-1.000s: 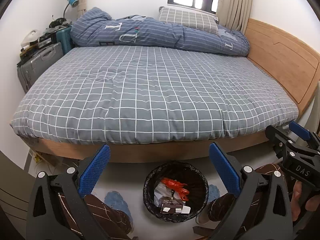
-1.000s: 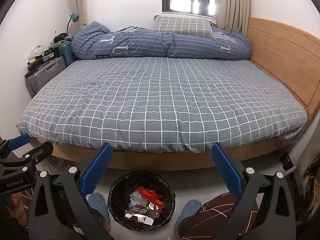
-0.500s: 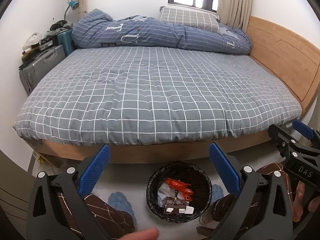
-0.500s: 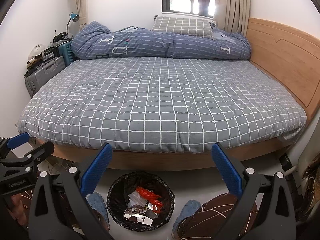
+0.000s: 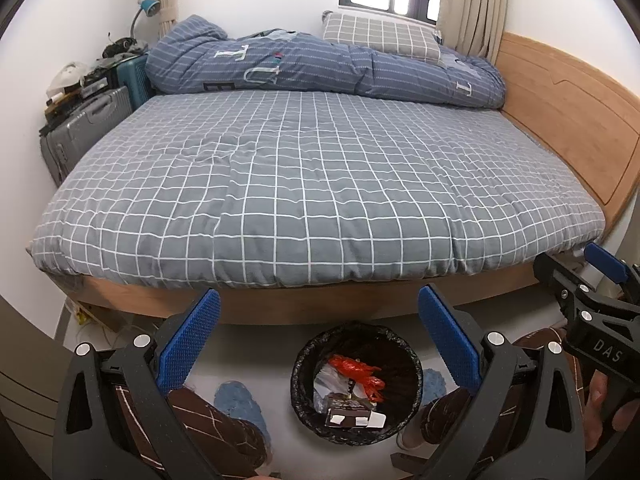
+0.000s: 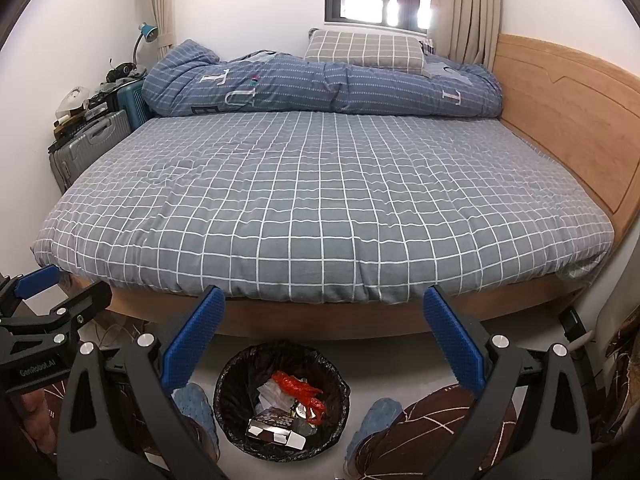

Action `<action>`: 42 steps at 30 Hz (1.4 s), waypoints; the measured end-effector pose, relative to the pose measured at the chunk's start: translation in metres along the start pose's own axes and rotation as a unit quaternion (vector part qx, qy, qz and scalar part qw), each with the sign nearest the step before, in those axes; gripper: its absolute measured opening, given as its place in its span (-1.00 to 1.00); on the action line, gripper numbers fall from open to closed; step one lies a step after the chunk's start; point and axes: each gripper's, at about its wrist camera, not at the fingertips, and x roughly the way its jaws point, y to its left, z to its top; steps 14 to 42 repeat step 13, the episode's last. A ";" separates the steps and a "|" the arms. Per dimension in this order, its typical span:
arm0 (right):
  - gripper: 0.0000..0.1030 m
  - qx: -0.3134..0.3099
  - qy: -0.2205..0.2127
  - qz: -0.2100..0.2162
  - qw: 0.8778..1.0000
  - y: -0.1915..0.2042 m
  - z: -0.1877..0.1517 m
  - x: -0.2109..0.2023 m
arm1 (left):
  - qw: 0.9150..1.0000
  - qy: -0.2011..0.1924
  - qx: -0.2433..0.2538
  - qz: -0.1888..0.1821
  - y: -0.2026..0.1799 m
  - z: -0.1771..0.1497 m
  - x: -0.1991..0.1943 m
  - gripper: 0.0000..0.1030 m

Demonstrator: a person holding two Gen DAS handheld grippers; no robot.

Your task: Collect trash

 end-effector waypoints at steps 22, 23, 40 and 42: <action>0.85 -0.004 -0.001 0.003 1.000 0.006 -0.002 0.000 | 1.000 0.005 -0.006 0.001 0.001 0.001 0.003 0.89; 0.85 -0.004 -0.001 0.003 1.000 0.006 -0.002 0.000 | 1.000 0.005 -0.006 0.001 0.001 0.001 0.003 0.89; 0.85 -0.004 -0.001 0.003 1.000 0.006 -0.002 0.000 | 1.000 0.005 -0.006 0.001 0.001 0.001 0.003 0.89; 0.85 -0.004 -0.001 0.003 1.000 0.006 -0.002 0.000 | 1.000 0.005 -0.006 0.001 0.001 0.001 0.003 0.89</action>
